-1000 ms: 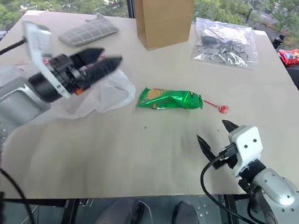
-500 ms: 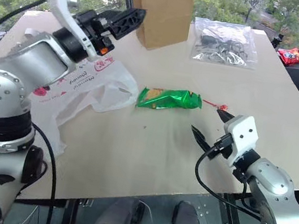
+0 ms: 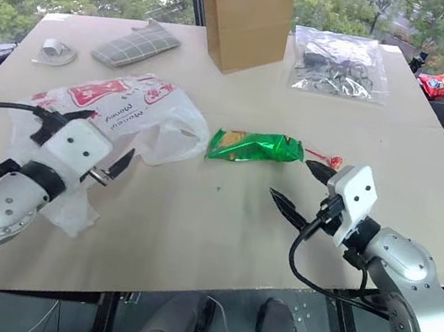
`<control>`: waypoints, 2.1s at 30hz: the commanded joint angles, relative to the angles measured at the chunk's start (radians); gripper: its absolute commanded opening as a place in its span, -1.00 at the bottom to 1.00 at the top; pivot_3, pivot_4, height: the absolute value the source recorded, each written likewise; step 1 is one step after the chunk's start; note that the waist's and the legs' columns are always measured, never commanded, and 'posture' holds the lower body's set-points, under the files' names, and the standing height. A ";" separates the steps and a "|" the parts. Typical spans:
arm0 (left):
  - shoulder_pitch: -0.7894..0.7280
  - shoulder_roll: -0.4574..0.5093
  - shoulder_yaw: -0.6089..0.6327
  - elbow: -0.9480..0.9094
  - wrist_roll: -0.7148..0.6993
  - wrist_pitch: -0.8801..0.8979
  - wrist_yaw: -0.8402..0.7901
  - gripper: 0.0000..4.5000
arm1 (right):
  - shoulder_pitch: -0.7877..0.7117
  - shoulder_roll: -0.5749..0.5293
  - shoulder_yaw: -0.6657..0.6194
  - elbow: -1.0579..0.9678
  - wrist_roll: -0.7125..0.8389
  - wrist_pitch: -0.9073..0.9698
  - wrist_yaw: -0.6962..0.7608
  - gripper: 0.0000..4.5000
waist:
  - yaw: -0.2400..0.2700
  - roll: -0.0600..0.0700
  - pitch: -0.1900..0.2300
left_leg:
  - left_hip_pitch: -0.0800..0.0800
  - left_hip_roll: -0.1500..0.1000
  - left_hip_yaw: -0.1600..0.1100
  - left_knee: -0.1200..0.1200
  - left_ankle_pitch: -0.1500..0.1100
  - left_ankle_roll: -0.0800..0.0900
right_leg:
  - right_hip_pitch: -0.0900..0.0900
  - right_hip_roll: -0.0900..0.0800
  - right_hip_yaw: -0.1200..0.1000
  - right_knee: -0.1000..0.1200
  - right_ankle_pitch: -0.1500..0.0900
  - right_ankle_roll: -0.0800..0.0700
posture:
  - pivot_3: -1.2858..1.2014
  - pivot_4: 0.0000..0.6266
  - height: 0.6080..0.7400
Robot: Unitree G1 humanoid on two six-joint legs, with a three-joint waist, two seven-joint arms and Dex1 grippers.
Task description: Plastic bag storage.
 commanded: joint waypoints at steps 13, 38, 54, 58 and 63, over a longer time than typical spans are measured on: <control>-0.344 -0.226 -0.073 0.299 0.186 -0.031 -0.195 -0.38 | -0.111 -0.074 0.135 0.065 -0.347 -0.144 -0.100 1.00 | -0.006 0.000 0.000 | -0.002 -0.001 -0.003 0.004 0.000 0.000 | 0.000 0.000 -0.003 0.001 0.005 0.000 | 0.03 -0.52 1.00; -0.578 -0.264 -0.022 0.291 0.133 0.316 -0.360 -0.99 | -0.711 0.032 0.568 0.949 -1.046 -0.677 -0.061 1.00 | -0.030 -0.001 0.000 | -0.003 -0.003 -0.005 0.006 0.003 -0.005 | -0.001 -0.001 -0.002 0.003 0.006 -0.001 | 0.03 -0.52 1.00; -0.737 -0.438 -0.002 0.350 0.204 0.541 -0.168 -1.00 | -0.706 0.098 0.415 0.908 -0.922 -0.689 -0.065 -0.98 | -0.031 -0.001 0.000 | -0.003 -0.004 -0.007 0.006 0.004 -0.006 | -0.002 0.000 -0.002 0.005 0.006 -0.001 | 0.03 -0.52 1.00; -0.781 -0.454 -0.005 0.377 0.205 0.552 -0.165 -1.00 | -0.612 0.102 0.313 0.690 -0.771 -0.574 0.008 -0.98 | -0.027 -0.001 0.000 | -0.004 -0.004 -0.008 0.007 0.004 -0.006 | -0.002 -0.001 -0.004 0.005 0.006 -0.001 | 0.03 -0.52 1.00; -0.840 -0.481 -0.008 0.414 0.200 0.579 -0.161 -1.00 | -0.513 0.115 0.223 0.395 -0.560 -0.350 0.099 -0.98 | -0.028 -0.001 0.000 | -0.004 -0.004 -0.008 0.006 0.003 -0.006 | -0.002 -0.001 -0.003 0.006 0.006 -0.001 | 0.03 -0.52 1.00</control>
